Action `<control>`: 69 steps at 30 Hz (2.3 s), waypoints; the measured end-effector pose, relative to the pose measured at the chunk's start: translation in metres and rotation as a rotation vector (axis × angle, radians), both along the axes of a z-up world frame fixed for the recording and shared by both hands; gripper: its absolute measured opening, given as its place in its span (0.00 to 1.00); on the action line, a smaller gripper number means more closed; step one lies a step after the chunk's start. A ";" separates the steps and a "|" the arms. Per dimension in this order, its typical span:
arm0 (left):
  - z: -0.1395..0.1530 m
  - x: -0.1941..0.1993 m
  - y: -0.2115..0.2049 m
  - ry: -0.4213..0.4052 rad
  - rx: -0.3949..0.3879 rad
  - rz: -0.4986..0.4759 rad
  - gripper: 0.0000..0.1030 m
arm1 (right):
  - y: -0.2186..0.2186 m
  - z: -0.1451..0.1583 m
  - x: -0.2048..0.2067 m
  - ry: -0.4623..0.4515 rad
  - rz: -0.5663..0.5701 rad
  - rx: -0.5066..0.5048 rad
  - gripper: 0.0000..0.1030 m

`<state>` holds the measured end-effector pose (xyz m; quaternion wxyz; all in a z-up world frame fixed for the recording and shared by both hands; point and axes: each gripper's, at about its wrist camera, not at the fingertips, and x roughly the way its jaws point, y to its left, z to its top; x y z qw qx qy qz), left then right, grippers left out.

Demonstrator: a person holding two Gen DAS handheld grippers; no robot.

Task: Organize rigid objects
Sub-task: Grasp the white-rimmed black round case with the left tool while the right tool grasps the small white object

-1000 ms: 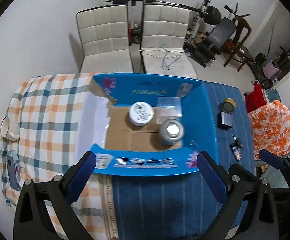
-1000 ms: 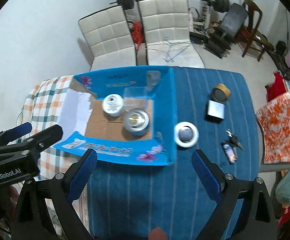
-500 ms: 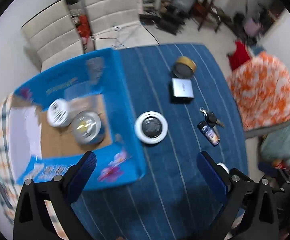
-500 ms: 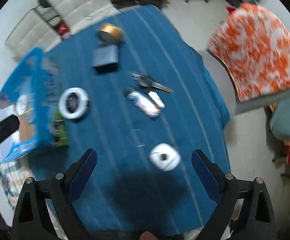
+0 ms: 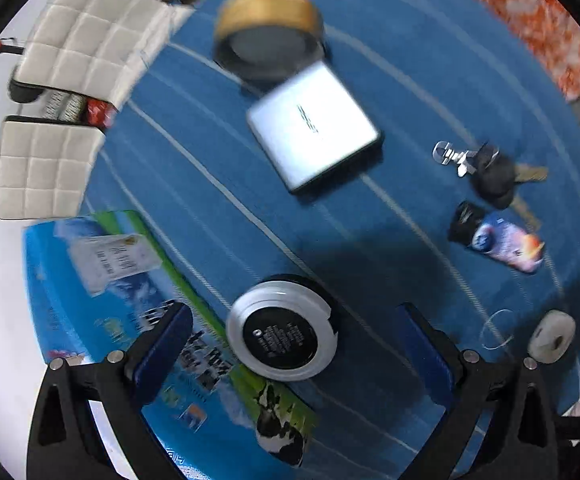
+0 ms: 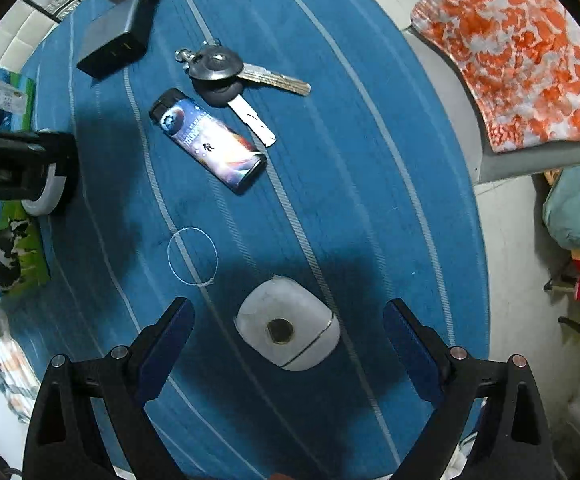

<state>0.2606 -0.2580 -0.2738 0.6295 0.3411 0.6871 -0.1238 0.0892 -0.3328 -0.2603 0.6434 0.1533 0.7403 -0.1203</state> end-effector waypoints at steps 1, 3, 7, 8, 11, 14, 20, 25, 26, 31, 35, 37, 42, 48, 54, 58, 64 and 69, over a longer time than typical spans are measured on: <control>-0.009 0.002 0.001 0.031 0.014 0.007 1.00 | -0.001 -0.001 0.002 0.007 -0.009 0.005 0.95; -0.022 0.006 0.003 0.057 0.032 0.029 1.00 | -0.005 -0.002 0.004 0.007 -0.030 0.016 0.95; -0.039 0.013 0.006 0.108 0.048 0.063 1.00 | -0.013 -0.005 0.008 0.008 -0.028 0.014 0.95; -0.044 0.014 0.007 0.130 0.048 0.071 1.00 | -0.013 -0.006 0.008 0.013 -0.027 0.017 0.95; -0.052 0.013 0.008 0.160 0.039 0.090 1.00 | -0.016 -0.014 0.009 0.030 -0.026 0.022 0.95; -0.054 0.015 0.008 0.169 0.027 0.097 0.97 | -0.022 -0.021 0.008 0.040 -0.035 0.036 0.94; -0.048 0.006 0.001 0.166 -0.008 0.097 0.67 | -0.019 -0.028 0.008 0.045 -0.020 -0.001 0.75; -0.047 -0.008 -0.011 0.118 -0.001 0.073 0.65 | -0.007 -0.016 0.009 0.007 0.016 -0.056 0.50; -0.045 -0.011 -0.012 0.107 -0.007 0.074 0.62 | -0.005 -0.014 0.009 0.003 0.023 -0.061 0.40; -0.032 -0.024 -0.011 0.098 -0.065 0.104 0.06 | -0.002 -0.009 0.006 -0.006 0.033 -0.079 0.12; -0.045 -0.034 -0.017 0.177 -0.103 0.120 0.25 | -0.006 -0.010 0.002 0.008 0.027 -0.005 0.13; -0.050 -0.035 -0.013 0.197 -0.117 0.148 0.55 | -0.013 -0.010 0.001 0.020 0.005 0.049 0.15; -0.051 -0.025 -0.008 0.268 -0.147 0.169 0.83 | -0.017 -0.005 -0.005 0.021 -0.014 0.083 0.27; -0.082 -0.054 -0.021 0.362 0.034 0.060 0.98 | -0.010 -0.002 -0.007 0.018 0.014 0.077 0.29; -0.096 -0.082 -0.034 0.370 0.079 0.017 0.84 | -0.009 -0.001 -0.007 0.014 0.028 0.075 0.29; -0.090 -0.091 -0.040 0.332 0.013 0.048 0.73 | -0.014 -0.001 -0.010 0.003 0.012 0.091 0.29; -0.081 -0.117 -0.045 0.221 -0.118 0.156 0.73 | -0.024 0.000 -0.019 -0.013 0.011 0.113 0.29; -0.085 -0.139 -0.054 0.158 -0.160 0.194 0.75 | -0.022 -0.001 -0.022 -0.011 0.045 0.104 0.34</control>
